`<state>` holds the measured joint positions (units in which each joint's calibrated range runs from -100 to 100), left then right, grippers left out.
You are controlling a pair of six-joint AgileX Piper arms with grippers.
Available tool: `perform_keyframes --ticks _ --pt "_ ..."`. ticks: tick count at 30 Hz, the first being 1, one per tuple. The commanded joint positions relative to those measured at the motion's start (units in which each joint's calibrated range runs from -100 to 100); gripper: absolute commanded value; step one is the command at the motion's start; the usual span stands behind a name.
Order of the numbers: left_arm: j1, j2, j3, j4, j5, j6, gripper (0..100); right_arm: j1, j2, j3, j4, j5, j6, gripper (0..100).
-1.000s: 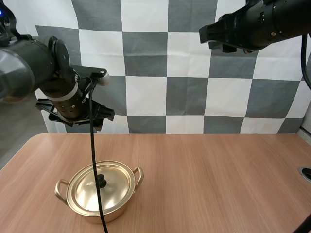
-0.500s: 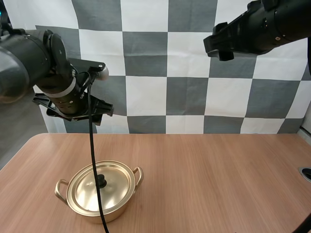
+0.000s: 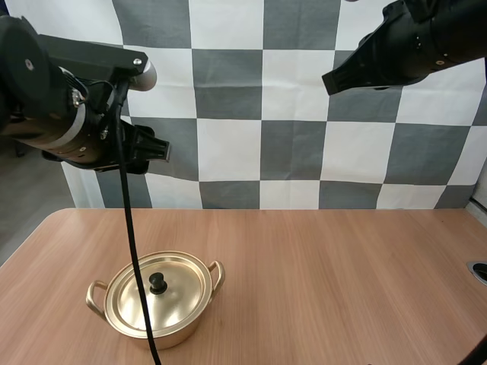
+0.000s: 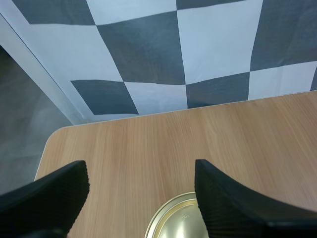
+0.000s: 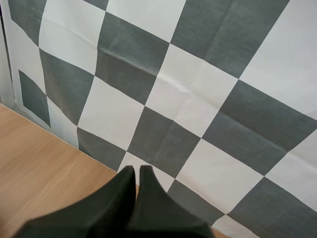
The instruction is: Open the pot, put the car inside, and close it
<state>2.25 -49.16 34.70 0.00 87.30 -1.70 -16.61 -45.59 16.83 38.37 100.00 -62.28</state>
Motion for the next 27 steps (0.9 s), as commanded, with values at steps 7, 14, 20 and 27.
perform_keyframes --ticks 7,14,20,27 --pt "-0.05 -12.6 9.2 -0.7 -7.9 0.2 0 0.0 -6.8 0.1 1.0 0.0 6.4 0" --pt "-0.55 -19.3 23.7 -3.5 -39.6 -0.2 0 4.4 -11.2 0.2 -6.2 0.0 18.3 0" --pt "-3.18 -28.2 45.0 -3.5 -78.4 -0.5 0 12.9 -10.1 0.2 -34.7 -7.7 32.0 0" --pt "-3.65 -35.7 57.0 -4.0 -90.3 -1.8 0 19.2 -10.9 0.2 -42.3 -6.3 40.2 0"
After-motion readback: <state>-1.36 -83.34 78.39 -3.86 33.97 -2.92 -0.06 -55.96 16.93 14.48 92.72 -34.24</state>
